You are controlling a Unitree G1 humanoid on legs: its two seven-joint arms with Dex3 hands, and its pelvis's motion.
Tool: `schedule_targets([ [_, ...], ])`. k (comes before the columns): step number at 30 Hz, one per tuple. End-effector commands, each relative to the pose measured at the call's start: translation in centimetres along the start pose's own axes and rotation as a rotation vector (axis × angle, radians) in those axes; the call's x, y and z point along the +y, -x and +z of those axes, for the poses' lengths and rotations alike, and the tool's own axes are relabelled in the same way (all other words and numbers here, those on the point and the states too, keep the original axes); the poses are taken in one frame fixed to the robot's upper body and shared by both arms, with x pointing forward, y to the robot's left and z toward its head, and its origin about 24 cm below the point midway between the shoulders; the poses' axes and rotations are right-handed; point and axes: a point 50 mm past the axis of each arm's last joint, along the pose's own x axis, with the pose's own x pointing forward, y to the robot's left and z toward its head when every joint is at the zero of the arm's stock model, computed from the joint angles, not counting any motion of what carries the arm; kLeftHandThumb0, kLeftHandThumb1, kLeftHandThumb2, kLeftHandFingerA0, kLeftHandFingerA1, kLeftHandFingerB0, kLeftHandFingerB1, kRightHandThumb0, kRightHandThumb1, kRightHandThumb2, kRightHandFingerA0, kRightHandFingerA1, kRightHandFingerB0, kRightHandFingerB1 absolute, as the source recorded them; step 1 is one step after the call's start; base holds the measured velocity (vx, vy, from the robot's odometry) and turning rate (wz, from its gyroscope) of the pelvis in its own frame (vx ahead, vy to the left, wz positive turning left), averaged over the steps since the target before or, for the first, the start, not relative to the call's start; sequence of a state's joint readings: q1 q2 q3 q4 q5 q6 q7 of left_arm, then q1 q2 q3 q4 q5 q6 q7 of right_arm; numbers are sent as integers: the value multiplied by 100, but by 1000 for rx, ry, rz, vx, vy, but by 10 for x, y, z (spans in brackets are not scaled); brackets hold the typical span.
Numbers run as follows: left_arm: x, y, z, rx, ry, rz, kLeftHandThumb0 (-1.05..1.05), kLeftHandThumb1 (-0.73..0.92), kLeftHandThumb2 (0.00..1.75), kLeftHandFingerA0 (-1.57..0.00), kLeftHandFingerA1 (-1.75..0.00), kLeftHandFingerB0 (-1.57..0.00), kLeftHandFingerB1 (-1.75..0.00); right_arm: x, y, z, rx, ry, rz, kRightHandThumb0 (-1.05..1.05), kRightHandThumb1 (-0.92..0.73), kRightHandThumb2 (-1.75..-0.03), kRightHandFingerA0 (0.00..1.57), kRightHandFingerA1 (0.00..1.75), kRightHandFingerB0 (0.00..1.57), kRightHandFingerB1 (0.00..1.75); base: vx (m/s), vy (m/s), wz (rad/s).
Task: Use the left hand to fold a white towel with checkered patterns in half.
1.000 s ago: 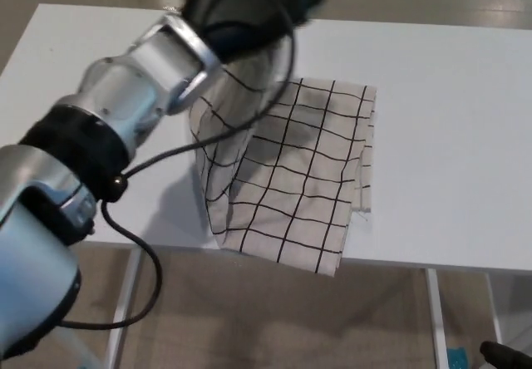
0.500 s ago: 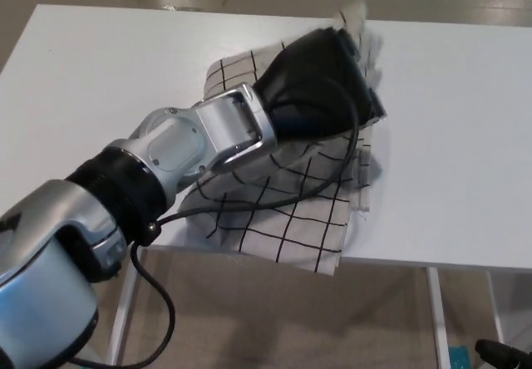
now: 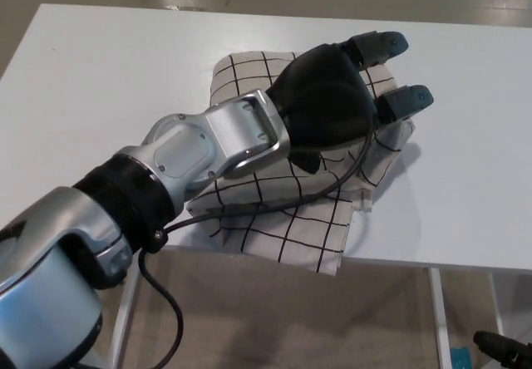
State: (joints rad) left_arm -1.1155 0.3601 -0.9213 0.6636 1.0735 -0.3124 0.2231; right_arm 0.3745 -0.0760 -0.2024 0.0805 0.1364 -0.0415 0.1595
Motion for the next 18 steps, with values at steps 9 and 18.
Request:
schedule_targets([
  [9,30,9,-17,130,576,-426,-94,48,66,0,0,0,-8,-3,5,-6,35,21,6,-24,-58,-59,63,66,62,61,0,0,0],
  [18,142,64,-70,67,750,202,-83,46,88,0,0,0,-14,-8,5,-7,29,-11,10,-25,-56,-57,60,66,61,60,0,0,0],
])
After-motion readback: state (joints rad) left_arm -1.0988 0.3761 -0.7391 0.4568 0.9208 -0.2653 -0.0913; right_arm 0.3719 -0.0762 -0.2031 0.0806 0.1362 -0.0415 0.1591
